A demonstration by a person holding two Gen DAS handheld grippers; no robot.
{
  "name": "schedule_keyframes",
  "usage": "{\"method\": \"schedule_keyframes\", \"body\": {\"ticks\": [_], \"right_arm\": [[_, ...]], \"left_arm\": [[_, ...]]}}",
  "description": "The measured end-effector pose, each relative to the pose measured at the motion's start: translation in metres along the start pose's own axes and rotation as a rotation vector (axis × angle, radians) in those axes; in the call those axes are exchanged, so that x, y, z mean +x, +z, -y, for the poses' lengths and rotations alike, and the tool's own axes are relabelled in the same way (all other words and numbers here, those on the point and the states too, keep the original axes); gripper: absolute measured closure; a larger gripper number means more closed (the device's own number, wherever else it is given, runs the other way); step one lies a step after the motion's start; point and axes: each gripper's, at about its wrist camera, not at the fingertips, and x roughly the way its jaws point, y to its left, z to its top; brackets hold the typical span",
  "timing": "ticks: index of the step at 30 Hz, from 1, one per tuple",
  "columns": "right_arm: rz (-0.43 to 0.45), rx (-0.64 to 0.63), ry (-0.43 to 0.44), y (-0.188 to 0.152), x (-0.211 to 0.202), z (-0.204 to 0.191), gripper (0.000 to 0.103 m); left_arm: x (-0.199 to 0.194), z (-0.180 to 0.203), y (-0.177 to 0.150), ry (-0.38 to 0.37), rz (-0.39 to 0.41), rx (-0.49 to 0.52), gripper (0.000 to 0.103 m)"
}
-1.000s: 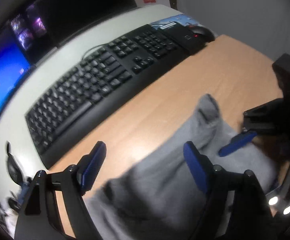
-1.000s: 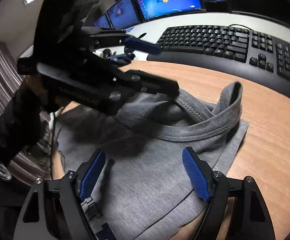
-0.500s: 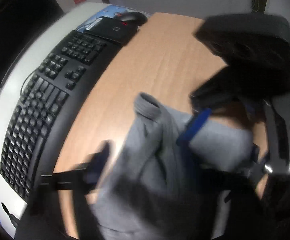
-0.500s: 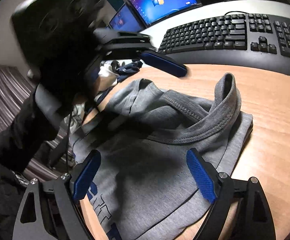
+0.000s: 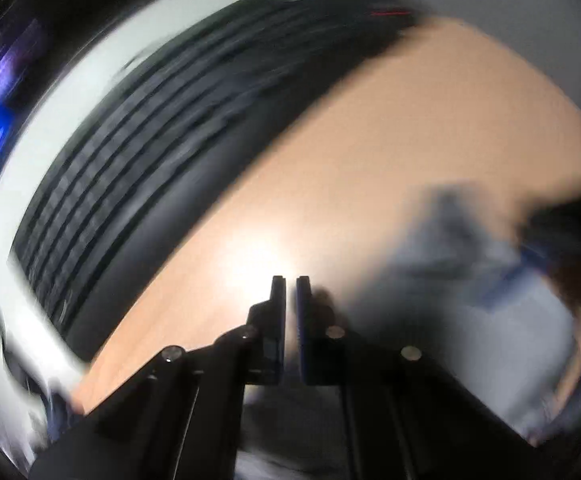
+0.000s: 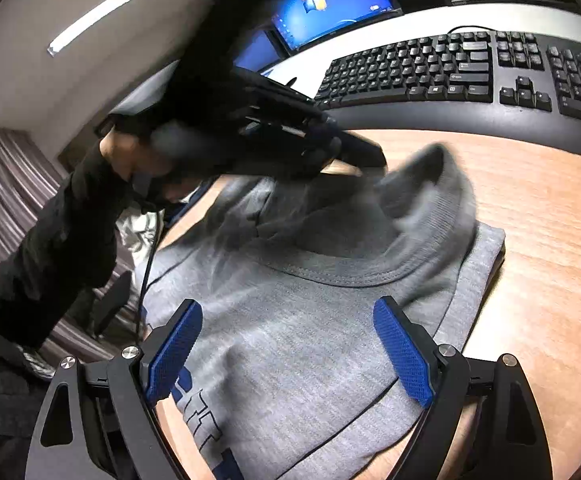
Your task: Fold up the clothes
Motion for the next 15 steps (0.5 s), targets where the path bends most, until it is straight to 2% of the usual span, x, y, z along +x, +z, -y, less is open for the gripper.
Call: {"method": "schedule_keyframes", "body": {"ticks": [3,4,6,9,11,12,13,14,15], "right_arm": [[-0.014,-0.043,-0.057,-0.002,0.002,-0.010,0.014],[-0.019,-0.057,-0.076,-0.003,0.003,-0.014,0.014],[-0.030,-0.119,-0.123,-0.002,0.004,-0.023,0.014],[-0.049,-0.248,-0.196,0.003,0.006,-0.038,0.014],[-0.056,-0.262,-0.153,0.018,0.009,-0.034,0.014],[-0.061,-0.268,-0.134,0.026,0.011,-0.032,0.014],[-0.084,-0.268,-0.128,0.032,0.016,-0.027,0.014],[-0.111,-0.267,-0.138,0.038,0.024,-0.020,0.014],[-0.136,-0.255,-0.187,0.047,0.033,-0.005,0.014]], "left_arm": [[-0.010,-0.040,-0.001,-0.051,0.052,-0.211,0.097],[-0.018,-0.048,-0.003,-0.052,0.087,-0.243,0.097],[-0.046,-0.045,-0.013,-0.032,0.171,-0.229,0.098],[-0.088,-0.029,-0.047,-0.102,0.256,-0.236,0.092],[-0.101,-0.005,-0.072,-0.125,0.296,-0.227,0.063],[-0.103,0.009,-0.083,-0.134,0.312,-0.232,0.039],[-0.101,0.021,-0.096,-0.139,0.316,-0.253,0.020],[-0.097,0.031,-0.110,-0.140,0.312,-0.277,0.016],[-0.091,0.040,-0.122,-0.131,0.310,-0.297,0.018]]}}
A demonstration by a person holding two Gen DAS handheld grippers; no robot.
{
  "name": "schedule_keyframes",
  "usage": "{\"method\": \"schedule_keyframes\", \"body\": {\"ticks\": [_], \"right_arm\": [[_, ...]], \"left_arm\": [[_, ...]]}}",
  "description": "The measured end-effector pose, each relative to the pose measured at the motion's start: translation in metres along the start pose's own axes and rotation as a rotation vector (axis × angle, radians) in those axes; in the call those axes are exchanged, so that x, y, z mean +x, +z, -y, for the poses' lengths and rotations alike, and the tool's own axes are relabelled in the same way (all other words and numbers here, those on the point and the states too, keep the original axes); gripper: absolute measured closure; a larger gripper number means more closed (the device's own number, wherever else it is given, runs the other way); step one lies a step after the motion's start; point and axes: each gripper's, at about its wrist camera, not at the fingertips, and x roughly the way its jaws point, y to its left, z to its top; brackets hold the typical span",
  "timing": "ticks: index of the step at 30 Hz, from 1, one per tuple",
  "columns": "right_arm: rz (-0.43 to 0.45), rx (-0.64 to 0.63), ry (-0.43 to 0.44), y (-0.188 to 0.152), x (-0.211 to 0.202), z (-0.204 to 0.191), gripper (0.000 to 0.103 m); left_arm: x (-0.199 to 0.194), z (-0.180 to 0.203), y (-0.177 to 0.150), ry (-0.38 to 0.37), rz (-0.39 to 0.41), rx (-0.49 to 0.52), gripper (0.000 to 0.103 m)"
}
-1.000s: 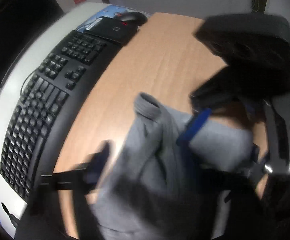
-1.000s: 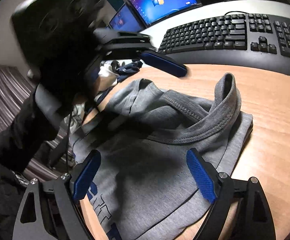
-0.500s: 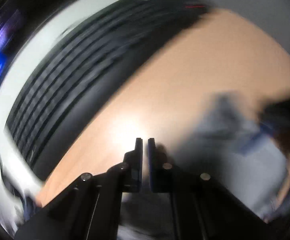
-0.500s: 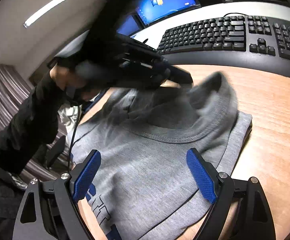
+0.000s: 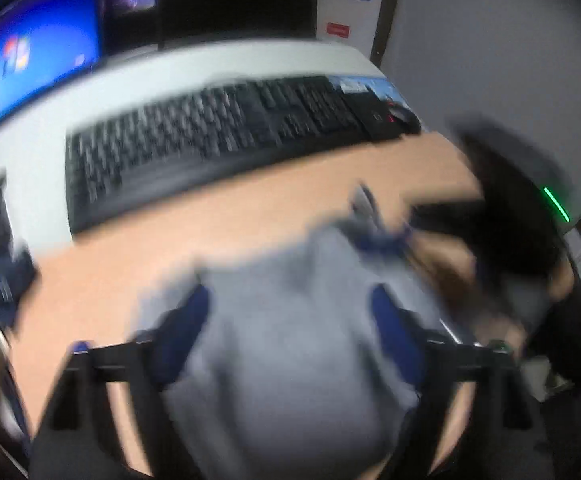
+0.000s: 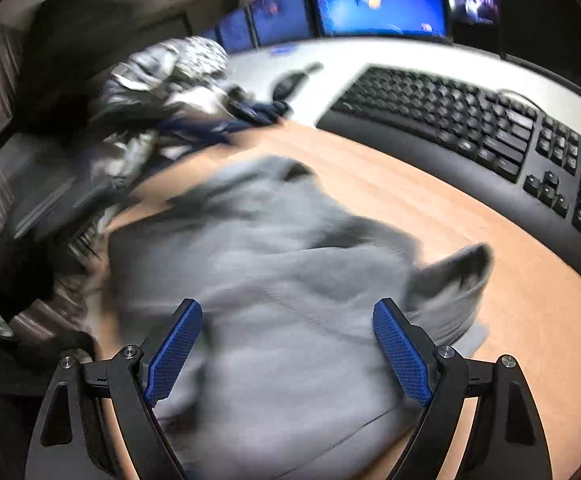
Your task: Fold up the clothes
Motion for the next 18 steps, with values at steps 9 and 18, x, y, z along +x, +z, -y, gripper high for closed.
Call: {"method": "schedule_keyframes", "body": {"ticks": [9,18], "right_arm": [[0.057,0.060,-0.055,0.032,-0.032,0.019,0.016],[-0.142,-0.182,0.024,0.060,0.042,-0.029,0.016]], "left_arm": [[-0.019,-0.004,-0.062,0.032,0.128,-0.165,0.022],[-0.020,-0.008,-0.066,-0.008,0.156,-0.217,0.021]]}}
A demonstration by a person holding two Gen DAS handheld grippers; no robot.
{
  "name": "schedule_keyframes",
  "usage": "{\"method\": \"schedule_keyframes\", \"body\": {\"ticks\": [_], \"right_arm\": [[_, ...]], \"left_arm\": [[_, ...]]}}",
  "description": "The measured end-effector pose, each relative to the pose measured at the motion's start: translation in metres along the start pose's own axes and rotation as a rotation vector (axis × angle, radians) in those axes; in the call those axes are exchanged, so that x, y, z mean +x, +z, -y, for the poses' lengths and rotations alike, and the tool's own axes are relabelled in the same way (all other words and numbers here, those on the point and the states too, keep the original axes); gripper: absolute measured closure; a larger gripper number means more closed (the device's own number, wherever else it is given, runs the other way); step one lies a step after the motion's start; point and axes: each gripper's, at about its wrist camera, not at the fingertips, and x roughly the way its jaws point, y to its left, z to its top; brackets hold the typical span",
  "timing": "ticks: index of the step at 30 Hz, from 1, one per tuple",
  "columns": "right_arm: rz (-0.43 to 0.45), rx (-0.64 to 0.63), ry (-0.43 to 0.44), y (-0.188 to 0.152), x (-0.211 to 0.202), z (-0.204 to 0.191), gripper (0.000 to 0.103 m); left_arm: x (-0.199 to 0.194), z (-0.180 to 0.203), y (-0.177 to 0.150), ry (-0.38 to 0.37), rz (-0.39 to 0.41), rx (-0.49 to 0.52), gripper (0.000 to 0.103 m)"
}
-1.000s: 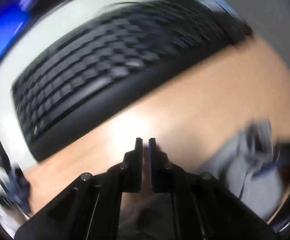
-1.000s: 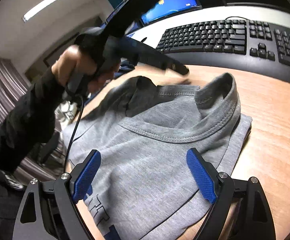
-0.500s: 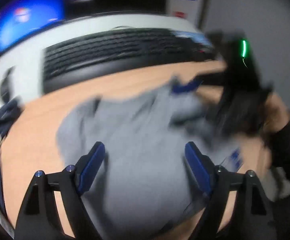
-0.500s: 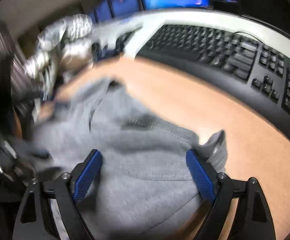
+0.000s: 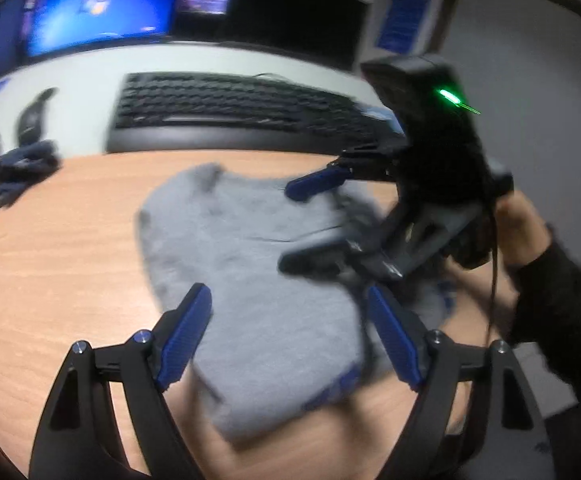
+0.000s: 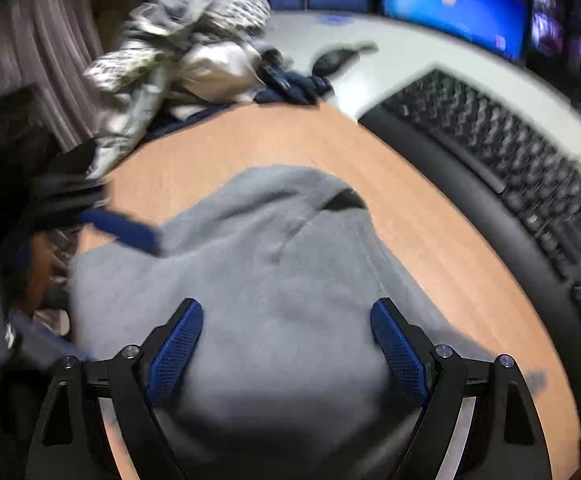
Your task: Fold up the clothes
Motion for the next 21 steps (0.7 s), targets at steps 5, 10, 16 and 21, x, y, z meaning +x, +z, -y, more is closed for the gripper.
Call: {"method": "schedule_keyframes", "body": {"ticks": [5,10,16,21], "right_arm": [[0.129,0.150,-0.038,0.008,-0.024,0.023,0.016],[0.146,0.052,-0.047,-0.036,-0.054,-0.015,0.016],[0.130,0.099,-0.070,-0.084,-0.032,-0.023,0.012],[0.123,0.113,-0.141,-0.093,-0.039,-0.033,0.012]], "left_arm": [[-0.011,-0.013,0.007,0.009,0.003,-0.010,0.020],[-0.012,-0.013,0.041,0.077,0.040,0.092,0.017],[0.073,-0.002,0.078,0.097,-0.117,0.247,0.020],[0.111,-0.032,0.090,0.159,-0.214,0.210,0.030]]}}
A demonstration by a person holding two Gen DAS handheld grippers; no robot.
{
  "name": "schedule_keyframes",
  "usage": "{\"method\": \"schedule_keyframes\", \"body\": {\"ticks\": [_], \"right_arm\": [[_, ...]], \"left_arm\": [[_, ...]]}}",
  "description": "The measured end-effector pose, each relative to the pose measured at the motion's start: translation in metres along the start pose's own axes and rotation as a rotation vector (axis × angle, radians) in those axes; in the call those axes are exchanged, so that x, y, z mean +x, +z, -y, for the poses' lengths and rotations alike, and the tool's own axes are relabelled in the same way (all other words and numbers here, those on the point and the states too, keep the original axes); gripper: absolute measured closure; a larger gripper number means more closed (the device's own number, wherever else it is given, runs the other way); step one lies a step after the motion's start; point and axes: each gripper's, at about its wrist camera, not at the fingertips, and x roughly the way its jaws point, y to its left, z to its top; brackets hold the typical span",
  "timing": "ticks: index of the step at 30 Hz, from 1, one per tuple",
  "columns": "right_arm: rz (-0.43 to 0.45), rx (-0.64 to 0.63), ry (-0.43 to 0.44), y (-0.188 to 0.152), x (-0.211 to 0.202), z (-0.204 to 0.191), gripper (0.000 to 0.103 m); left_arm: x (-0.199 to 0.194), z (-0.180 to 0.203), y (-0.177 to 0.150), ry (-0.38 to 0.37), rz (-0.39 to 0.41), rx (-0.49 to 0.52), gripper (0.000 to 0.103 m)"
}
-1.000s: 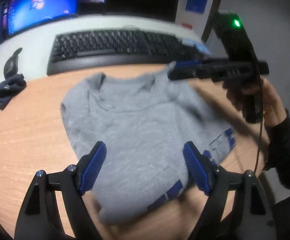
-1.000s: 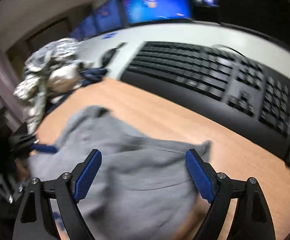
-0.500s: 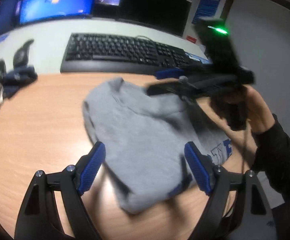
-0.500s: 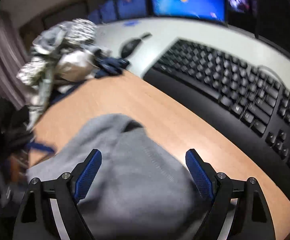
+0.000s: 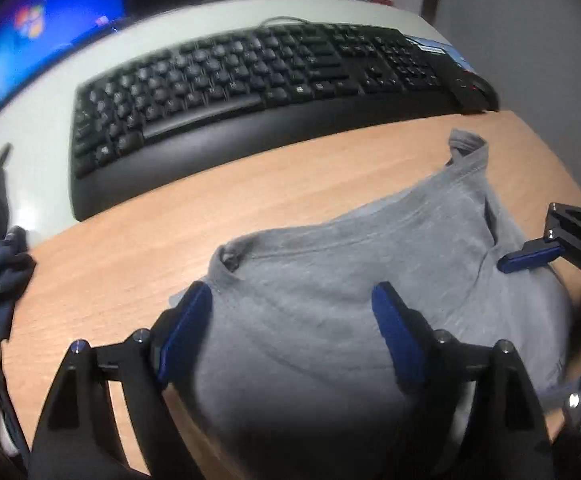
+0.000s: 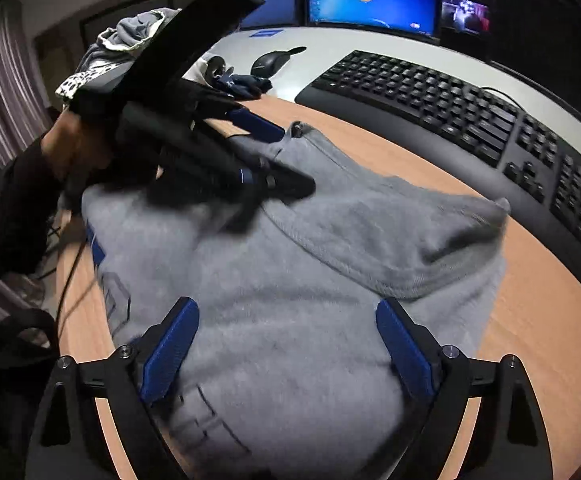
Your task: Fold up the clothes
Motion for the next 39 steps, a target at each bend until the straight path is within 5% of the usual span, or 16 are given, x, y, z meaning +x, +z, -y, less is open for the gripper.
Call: {"method": "schedule_keyframes", "body": {"ticks": [1,3,5,6,8,10,13,20,25,28,31,36,39], "right_arm": [[0.003,0.004,-0.006,-0.002,-0.003,-0.001,0.012],[-0.001,0.062,0.009,-0.007,-0.013,0.003,0.012],[0.014,0.096,0.009,-0.010,-0.018,0.004,0.012],[0.015,0.095,0.001,-0.013,-0.021,0.000,0.012],[0.011,0.055,0.014,-0.016,-0.020,-0.010,0.012],[0.010,0.055,-0.003,-0.018,-0.016,-0.012,0.011],[0.009,0.055,-0.027,-0.021,-0.010,-0.015,0.009],[0.012,0.050,-0.028,-0.024,-0.010,-0.014,0.007],[0.046,0.093,-0.010,-0.024,-0.021,-0.016,0.007],[0.055,0.085,0.016,-0.026,-0.030,-0.021,0.007],[0.011,0.023,-0.055,-0.038,-0.022,-0.027,0.007],[0.056,0.099,-0.060,-0.027,-0.041,-0.020,0.007],[0.057,0.087,-0.058,-0.020,-0.040,-0.019,0.007]], "left_arm": [[-0.009,-0.006,0.000,0.004,0.012,-0.022,0.038],[-0.040,-0.011,-0.005,-0.040,0.075,-0.069,0.036],[-0.078,-0.011,-0.023,-0.098,0.152,-0.096,0.023],[-0.094,-0.008,-0.033,-0.118,0.179,-0.102,0.008],[-0.114,0.003,-0.056,-0.133,0.190,-0.106,0.004],[-0.114,0.021,-0.077,-0.093,0.139,-0.076,0.006],[-0.095,0.041,-0.106,0.100,0.056,0.001,0.016],[-0.113,0.037,-0.142,0.150,0.010,-0.004,0.018],[-0.129,0.042,-0.151,0.257,0.035,0.003,0.021],[-0.108,0.043,-0.153,0.279,-0.032,0.043,0.021],[-0.112,0.038,-0.148,0.309,-0.019,0.022,0.027],[-0.146,0.060,-0.116,0.205,0.163,-0.004,0.019],[-0.124,0.081,-0.098,0.135,0.149,0.007,0.008]]}}
